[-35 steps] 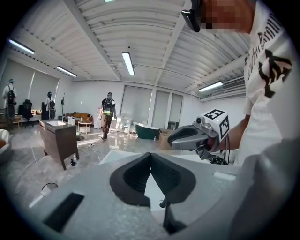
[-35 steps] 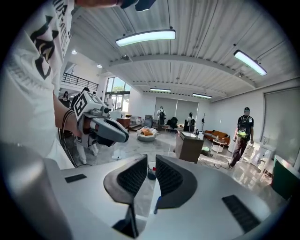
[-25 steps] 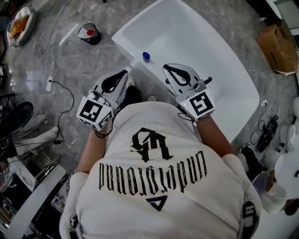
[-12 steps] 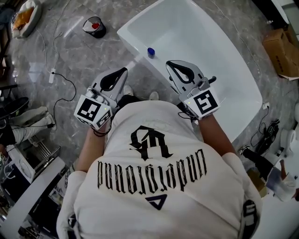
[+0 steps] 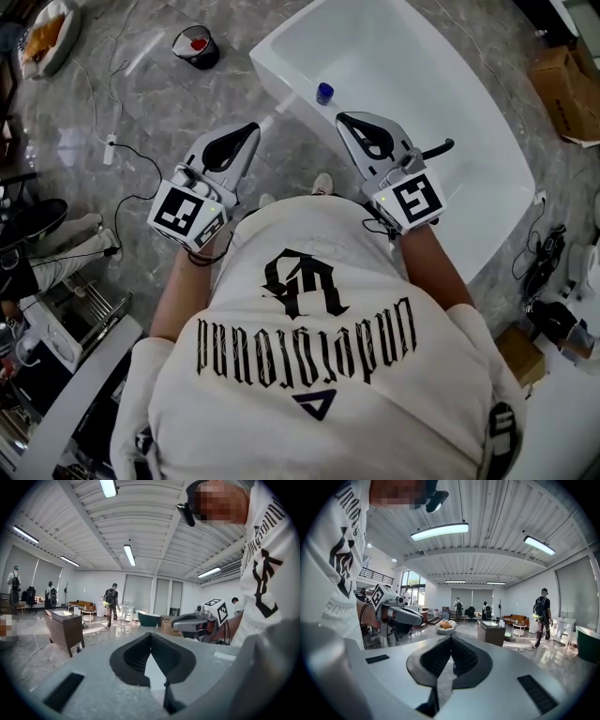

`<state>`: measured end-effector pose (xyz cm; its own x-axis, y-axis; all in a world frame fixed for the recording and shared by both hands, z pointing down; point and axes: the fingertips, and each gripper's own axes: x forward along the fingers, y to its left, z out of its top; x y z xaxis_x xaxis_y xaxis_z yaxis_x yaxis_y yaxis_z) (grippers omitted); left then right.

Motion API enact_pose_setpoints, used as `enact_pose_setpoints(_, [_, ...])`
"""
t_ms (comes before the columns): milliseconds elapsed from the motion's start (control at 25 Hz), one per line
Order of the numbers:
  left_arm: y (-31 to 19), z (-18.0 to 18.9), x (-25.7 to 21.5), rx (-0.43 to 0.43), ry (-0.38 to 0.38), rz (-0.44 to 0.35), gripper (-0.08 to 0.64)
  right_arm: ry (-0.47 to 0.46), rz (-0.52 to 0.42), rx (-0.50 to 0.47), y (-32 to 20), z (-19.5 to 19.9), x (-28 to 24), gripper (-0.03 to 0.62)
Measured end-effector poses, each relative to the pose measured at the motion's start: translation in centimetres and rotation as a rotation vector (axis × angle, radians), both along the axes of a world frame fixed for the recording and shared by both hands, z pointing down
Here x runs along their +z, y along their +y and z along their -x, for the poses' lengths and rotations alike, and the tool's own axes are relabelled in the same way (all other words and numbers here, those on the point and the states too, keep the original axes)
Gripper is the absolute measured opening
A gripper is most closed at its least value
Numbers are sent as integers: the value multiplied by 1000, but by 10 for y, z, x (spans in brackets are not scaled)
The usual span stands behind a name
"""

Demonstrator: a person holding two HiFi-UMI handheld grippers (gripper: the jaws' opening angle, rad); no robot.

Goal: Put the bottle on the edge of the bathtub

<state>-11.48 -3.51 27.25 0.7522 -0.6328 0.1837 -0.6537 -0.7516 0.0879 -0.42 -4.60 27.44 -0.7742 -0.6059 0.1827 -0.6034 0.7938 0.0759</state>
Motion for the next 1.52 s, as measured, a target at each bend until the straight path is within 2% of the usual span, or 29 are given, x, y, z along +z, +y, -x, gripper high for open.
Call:
enact_pose_setpoints(320, [35,74,5,26,39,20,15,3,24,23,44,81,4,14])
enact_pose_setpoints(720, [65,110,17,141,101,41,15,50,60,126,91,122,16,14])
enact_pose_setpoints(1080, [86,92,23,208,126,59,15,81,71,181,122,104,17,14])
enact_pose_setpoints(1520, [134,18,18,253,99,62,15,61,82,198,167,35,17,14])
